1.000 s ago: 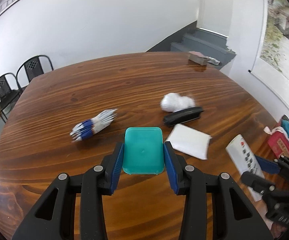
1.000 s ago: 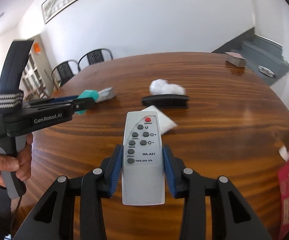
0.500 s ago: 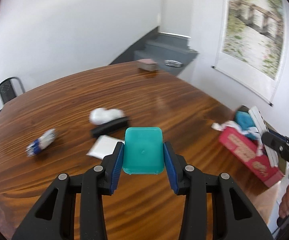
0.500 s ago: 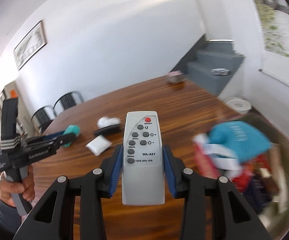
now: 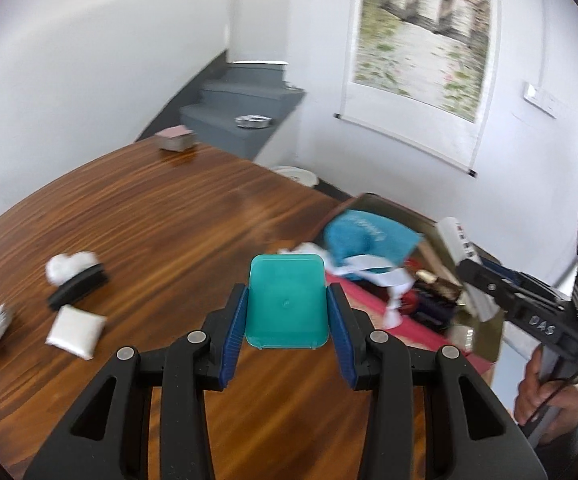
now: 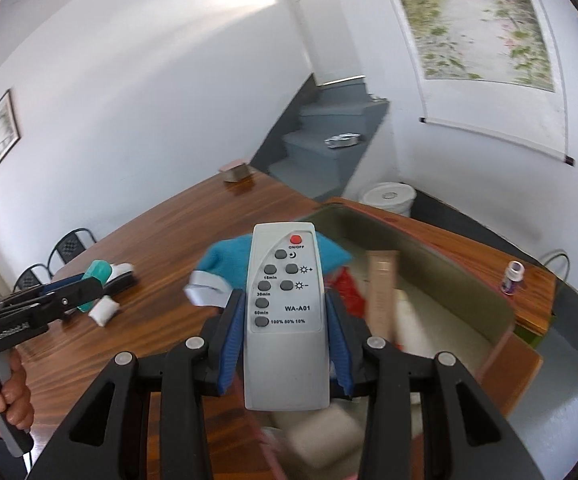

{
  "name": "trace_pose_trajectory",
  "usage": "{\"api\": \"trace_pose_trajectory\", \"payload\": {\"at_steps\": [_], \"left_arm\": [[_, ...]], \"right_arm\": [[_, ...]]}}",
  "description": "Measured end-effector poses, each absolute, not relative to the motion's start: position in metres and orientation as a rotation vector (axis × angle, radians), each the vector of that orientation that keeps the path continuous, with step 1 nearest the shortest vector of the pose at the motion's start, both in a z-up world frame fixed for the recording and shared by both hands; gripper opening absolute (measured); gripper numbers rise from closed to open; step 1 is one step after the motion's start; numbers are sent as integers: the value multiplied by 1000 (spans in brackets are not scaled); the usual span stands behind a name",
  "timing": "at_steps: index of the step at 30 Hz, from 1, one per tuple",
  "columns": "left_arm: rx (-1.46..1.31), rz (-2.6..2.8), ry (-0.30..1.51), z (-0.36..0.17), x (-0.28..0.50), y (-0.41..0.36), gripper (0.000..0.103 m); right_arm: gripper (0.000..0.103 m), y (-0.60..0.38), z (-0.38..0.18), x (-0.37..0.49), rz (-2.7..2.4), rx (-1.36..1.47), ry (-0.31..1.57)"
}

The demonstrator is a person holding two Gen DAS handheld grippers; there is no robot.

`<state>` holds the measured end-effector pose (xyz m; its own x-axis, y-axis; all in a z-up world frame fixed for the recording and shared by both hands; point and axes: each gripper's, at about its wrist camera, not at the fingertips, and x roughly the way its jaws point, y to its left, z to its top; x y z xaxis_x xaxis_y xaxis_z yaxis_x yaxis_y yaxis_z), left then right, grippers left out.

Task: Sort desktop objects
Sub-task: 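Carry both items over the red tin box and release them inside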

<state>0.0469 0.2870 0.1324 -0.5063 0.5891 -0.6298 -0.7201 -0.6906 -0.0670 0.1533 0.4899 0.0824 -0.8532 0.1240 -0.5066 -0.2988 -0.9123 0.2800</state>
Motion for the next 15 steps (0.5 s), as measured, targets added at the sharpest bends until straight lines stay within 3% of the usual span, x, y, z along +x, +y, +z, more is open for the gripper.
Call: {"api": "trace_pose_trajectory", "payload": {"at_steps": [15], "left_arm": [[-818,1989,322,119,83,382,43]], "right_arm": [[43,528,75,170,2702,-688,547]]}}
